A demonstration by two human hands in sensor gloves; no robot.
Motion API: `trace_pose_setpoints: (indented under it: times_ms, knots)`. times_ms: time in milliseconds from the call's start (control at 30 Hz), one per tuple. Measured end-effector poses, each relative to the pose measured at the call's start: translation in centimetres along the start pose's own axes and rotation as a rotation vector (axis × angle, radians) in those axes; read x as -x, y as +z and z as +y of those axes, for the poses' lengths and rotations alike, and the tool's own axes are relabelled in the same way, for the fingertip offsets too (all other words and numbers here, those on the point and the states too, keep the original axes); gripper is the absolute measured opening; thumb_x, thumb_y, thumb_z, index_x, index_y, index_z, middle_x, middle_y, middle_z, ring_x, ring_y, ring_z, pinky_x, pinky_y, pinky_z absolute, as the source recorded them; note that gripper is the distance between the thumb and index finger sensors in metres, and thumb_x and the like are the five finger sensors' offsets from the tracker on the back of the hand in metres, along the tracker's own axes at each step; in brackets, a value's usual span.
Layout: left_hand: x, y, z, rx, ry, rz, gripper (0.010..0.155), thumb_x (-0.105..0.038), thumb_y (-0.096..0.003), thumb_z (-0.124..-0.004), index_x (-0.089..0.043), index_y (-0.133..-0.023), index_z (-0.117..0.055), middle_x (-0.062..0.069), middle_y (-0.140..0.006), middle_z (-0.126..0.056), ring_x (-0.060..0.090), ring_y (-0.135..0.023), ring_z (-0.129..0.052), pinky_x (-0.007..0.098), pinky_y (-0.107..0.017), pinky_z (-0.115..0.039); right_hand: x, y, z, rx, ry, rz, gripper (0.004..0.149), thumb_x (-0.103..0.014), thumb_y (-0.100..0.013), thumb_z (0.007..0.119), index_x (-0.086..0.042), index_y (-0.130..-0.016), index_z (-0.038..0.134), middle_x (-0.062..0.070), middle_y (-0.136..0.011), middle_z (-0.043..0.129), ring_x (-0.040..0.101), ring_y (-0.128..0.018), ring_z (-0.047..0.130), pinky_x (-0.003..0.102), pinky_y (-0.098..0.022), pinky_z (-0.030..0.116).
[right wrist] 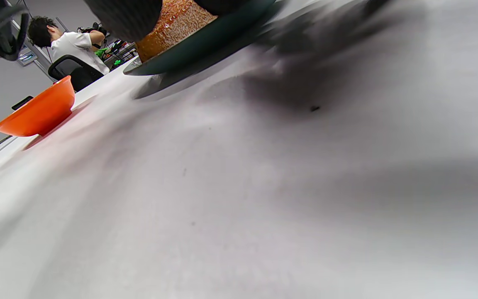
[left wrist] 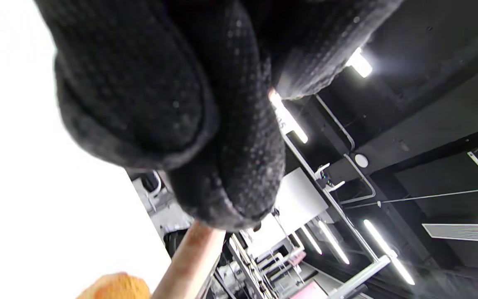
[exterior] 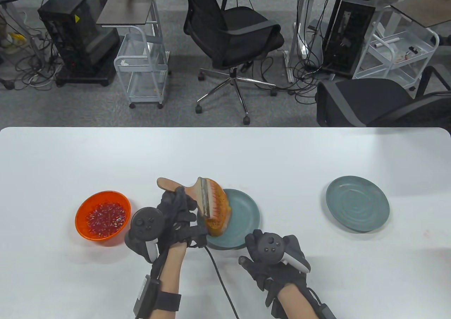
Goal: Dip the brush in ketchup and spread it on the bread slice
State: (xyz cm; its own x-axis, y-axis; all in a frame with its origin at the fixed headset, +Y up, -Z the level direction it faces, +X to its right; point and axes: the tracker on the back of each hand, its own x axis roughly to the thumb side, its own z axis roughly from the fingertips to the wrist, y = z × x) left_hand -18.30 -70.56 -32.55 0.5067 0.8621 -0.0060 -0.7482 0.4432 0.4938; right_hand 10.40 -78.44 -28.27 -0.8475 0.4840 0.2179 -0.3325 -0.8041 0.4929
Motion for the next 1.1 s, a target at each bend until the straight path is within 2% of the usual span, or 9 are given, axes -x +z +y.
trace_pose_setpoints:
  times_ms: [100,333,433,633,767,833,900,1000,1100]
  knots:
    - [0.1,0.1,-0.8,0.044,-0.011,0.011,0.050,-0.034,-0.0571,-0.082,0.011,-0.073,-0.094,0.020,-0.048,-0.111,0.015,-0.027,-0.122,0.033,-0.021,-0.104,0.1,0.0,0.0,0.001,-0.003,-0.002,0.069,-0.045,-0.066,0.058,-0.007,-0.115,0.027,0.024,-0.113,0.007,0.054,-0.102,0.010,0.068,-0.068,0.028]
    - [-0.7,-0.1,1.3,-0.084,-0.206,-0.124,0.050,-0.036,-0.0576,-0.082,0.010,-0.074,-0.094,0.019,-0.049,-0.111,0.014,-0.028,-0.122,0.033,-0.023,-0.104,0.1,0.0,-0.1,-0.009,-0.011,0.000,0.069,-0.045,-0.066,0.058,-0.007,-0.115,0.027,0.024,-0.113,0.007,0.054,-0.102,0.010,0.068,-0.069,0.028]
    - [-0.9,0.0,1.4,-0.071,-0.149,-0.129,0.050,-0.036,-0.0579,-0.082,0.010,-0.074,-0.094,0.018,-0.050,-0.111,0.014,-0.029,-0.122,0.033,-0.023,-0.104,0.0,0.0,-0.1,-0.006,-0.014,0.003,0.069,-0.045,-0.066,0.058,-0.007,-0.115,0.027,0.025,-0.113,0.007,0.054,-0.102,0.010,0.068,-0.068,0.028]
    - [-0.4,0.1,-0.3,0.051,-0.023,-0.059,0.050,-0.035,-0.0575,-0.082,0.011,-0.074,-0.094,0.020,-0.050,-0.111,0.016,-0.029,-0.122,0.035,-0.023,-0.103,0.1,0.0,0.0,-0.004,-0.005,0.000,0.070,-0.045,-0.066,0.058,-0.007,-0.115,0.027,0.025,-0.113,0.007,0.054,-0.102,0.010,0.068,-0.068,0.028]
    - [-0.5,-0.1,1.1,-0.055,-0.205,-0.105,0.050,-0.037,-0.0576,-0.082,0.009,-0.073,-0.094,0.018,-0.049,-0.111,0.013,-0.028,-0.122,0.033,-0.024,-0.104,0.3,0.1,-0.1,-0.009,-0.015,0.001,0.069,-0.045,-0.066,0.058,-0.007,-0.115,0.027,0.024,-0.113,0.007,0.054,-0.102,0.010,0.068,-0.068,0.028]
    - [-0.5,-0.3,1.8,-0.086,-0.181,-0.119,0.050,-0.037,-0.0576,-0.082,0.009,-0.073,-0.094,0.018,-0.048,-0.111,0.013,-0.027,-0.121,0.033,-0.023,-0.104,0.2,0.1,-0.1,-0.010,-0.015,0.004,0.069,-0.045,-0.066,0.058,-0.007,-0.115,0.027,0.024,-0.113,0.007,0.054,-0.102,0.010,0.068,-0.068,0.028]
    - [-0.4,-0.3,2.0,-0.069,-0.132,-0.108,0.050,-0.037,-0.0577,-0.082,0.009,-0.073,-0.094,0.018,-0.049,-0.111,0.013,-0.028,-0.122,0.033,-0.024,-0.104,0.1,0.0,-0.1,-0.013,-0.012,0.010,0.070,-0.045,-0.066,0.058,-0.007,-0.115,0.027,0.025,-0.113,0.007,0.054,-0.102,0.010,0.068,-0.068,0.028]
    - [-0.2,-0.1,1.0,-0.007,-0.021,-0.083,0.050,-0.035,-0.0575,-0.082,0.010,-0.073,-0.094,0.019,-0.049,-0.111,0.016,-0.028,-0.122,0.035,-0.023,-0.103,0.0,0.0,0.0,-0.009,0.000,0.011,0.070,-0.045,-0.066,0.058,-0.007,-0.115,0.026,0.025,-0.113,0.007,0.054,-0.102,0.010,0.068,-0.068,0.028]
    - [-0.1,0.0,-0.4,0.065,-0.031,-0.084,0.050,-0.036,-0.0577,-0.082,0.010,-0.074,-0.094,0.020,-0.050,-0.111,0.016,-0.029,-0.122,0.035,-0.024,-0.103,0.0,0.0,0.0,-0.007,-0.005,0.009,0.070,-0.045,-0.066,0.058,-0.007,-0.115,0.027,0.025,-0.113,0.007,0.054,-0.102,0.010,0.068,-0.068,0.028]
